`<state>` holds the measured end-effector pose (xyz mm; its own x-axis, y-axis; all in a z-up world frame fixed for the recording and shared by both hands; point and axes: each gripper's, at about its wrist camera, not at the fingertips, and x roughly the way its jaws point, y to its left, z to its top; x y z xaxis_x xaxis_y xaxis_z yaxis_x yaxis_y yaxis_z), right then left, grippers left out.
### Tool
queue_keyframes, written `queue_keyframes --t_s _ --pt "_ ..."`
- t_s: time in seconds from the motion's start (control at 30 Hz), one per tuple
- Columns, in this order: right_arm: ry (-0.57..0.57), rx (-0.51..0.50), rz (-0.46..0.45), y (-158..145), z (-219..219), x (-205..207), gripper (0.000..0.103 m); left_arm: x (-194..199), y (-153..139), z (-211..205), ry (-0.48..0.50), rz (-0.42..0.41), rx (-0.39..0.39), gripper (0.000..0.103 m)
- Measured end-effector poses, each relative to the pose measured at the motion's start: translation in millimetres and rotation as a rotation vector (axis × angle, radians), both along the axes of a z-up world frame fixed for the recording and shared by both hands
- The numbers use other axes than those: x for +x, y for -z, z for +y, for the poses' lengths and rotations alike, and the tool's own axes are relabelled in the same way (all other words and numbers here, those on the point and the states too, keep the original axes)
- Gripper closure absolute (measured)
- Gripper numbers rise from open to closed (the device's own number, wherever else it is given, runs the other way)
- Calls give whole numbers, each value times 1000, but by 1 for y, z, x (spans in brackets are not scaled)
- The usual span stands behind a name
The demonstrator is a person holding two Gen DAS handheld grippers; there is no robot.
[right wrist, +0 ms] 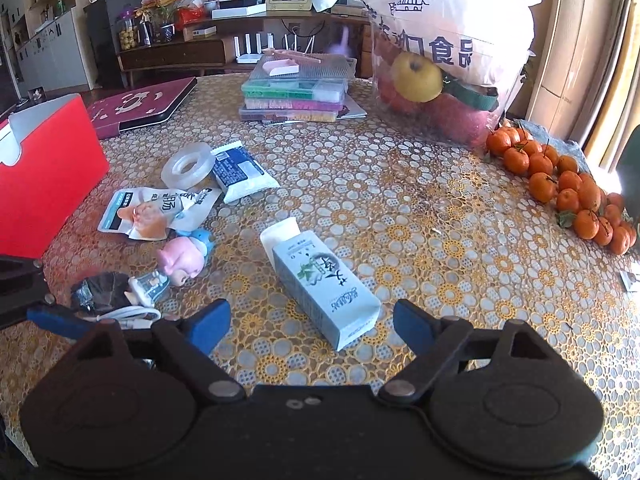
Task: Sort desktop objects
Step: 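Move the left tool to the black snack packet while the right tool reaches the white milk carton, then close the left gripper on the black packet while the right gripper closes on the carton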
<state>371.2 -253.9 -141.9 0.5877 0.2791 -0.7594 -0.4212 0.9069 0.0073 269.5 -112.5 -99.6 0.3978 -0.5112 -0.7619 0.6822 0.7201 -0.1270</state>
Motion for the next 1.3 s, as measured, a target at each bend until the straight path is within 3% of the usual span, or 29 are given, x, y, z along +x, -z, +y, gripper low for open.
queue_keyframes --t_s 0.17,0.57,0.63,0.77,0.9,1.07,1.3 --pt "-4 -2 6 4 3 10 16 -7 -1 -6 43 18 -23 13" --pt "13 -9 16 16 5 25 29 -4 13 -8 63 -37 34 14" --pt "13 -9 16 17 6 26 32 -5 15 -9 67 -45 44 21" --pt "24 -10 16 18 8 27 39 -8 16 -9 65 -61 56 22" --pt "43 -11 20 20 7 28 43 -9 14 -8 58 -73 67 36" --pt "47 -14 15 20 7 27 46 -8 14 -9 51 -74 71 39" --pt "33 -26 4 18 8 21 59 -9 13 -12 53 -84 86 58"
